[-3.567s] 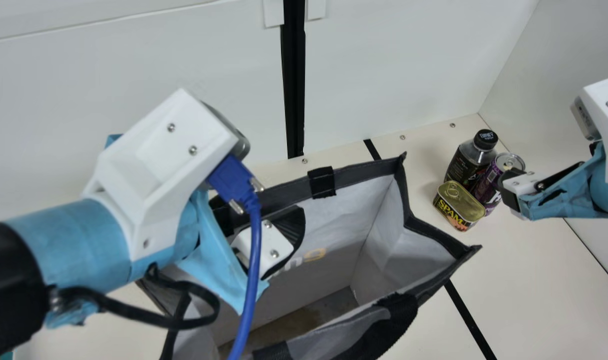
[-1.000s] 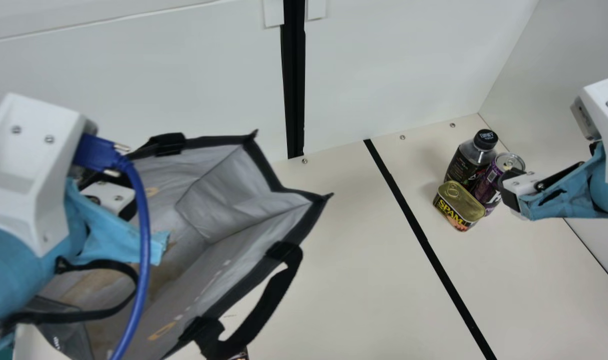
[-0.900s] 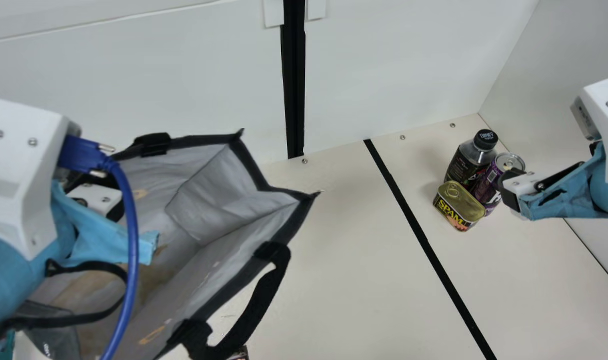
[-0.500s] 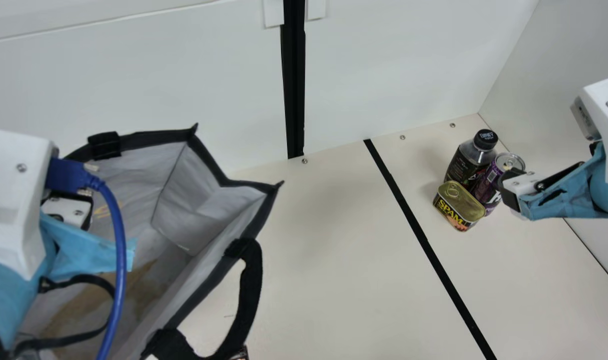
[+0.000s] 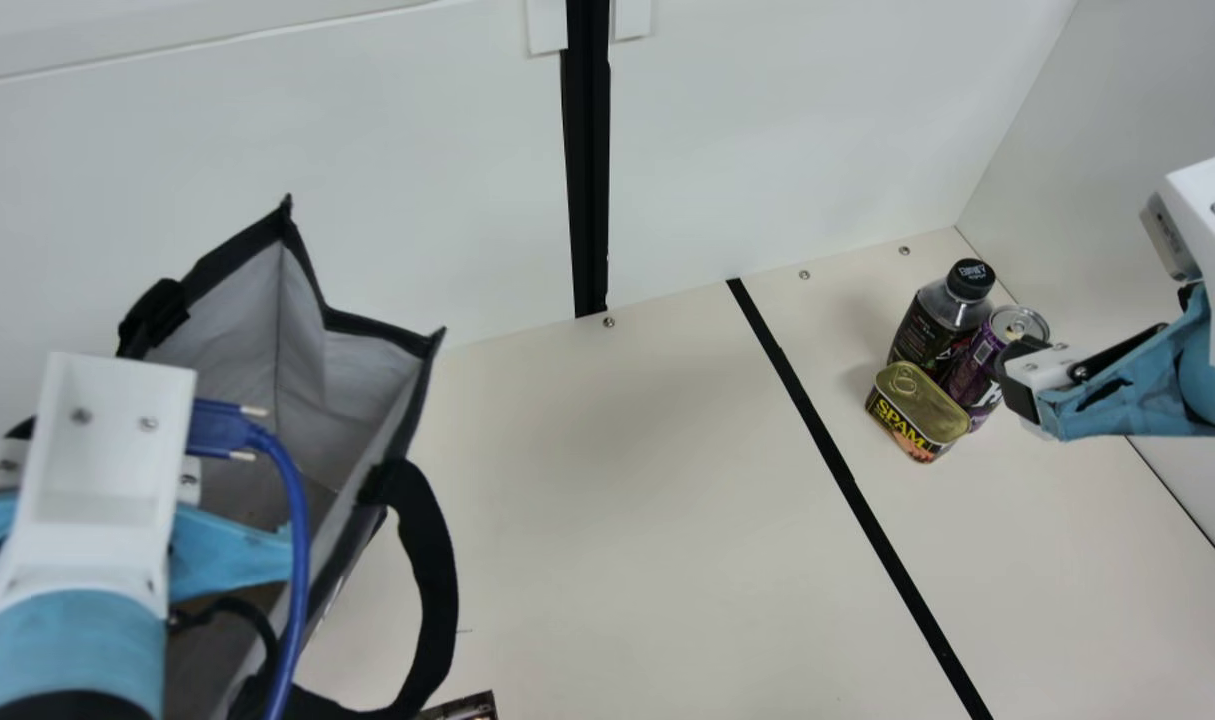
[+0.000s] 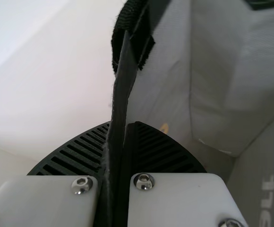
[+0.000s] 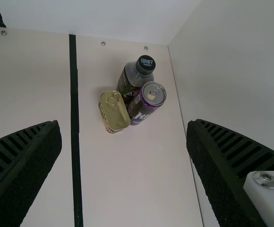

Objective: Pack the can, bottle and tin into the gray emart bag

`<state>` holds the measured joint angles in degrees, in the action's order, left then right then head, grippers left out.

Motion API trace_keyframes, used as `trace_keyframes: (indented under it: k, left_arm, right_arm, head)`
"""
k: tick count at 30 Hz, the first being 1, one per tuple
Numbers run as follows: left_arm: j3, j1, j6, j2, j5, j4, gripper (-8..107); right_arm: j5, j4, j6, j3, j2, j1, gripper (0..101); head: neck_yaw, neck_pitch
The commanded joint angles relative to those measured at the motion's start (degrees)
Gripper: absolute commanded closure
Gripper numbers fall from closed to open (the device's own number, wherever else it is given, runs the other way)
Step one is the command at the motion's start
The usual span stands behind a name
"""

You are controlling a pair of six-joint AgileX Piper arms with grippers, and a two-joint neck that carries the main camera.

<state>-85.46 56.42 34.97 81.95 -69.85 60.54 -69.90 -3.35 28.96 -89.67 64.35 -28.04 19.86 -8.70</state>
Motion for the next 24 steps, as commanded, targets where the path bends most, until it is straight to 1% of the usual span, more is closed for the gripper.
trace_keyframes:
  k: [1,7,12,24]
  left_arm:
    - [1.1,0.6,1.7,0.1,0.0,0.2,89]
    - [3.4,2.4,4.8,0.5,0.0,0.0,89]
    - [4.3,3.9,6.8,1.1,0.0,-0.5,89]
    - [3.6,7.2,10.7,3.6,0.0,-4.1,89]
  right_arm:
    - [0.0,0.0,0.0,0.0,0.0,0.0,10]
    - [0.0,0.0,0.0,0.0,0.0,0.0,10]
    - [0.0,0.0,0.0,0.0,0.0,0.0,10]
    - [0.0,0.0,0.0,0.0,0.0,0.0,10]
  head:
    - [0.1,-1.3]
    - [0.1,-1.3]
    - [0.1,-1.3]
    - [0.1,-1.3]
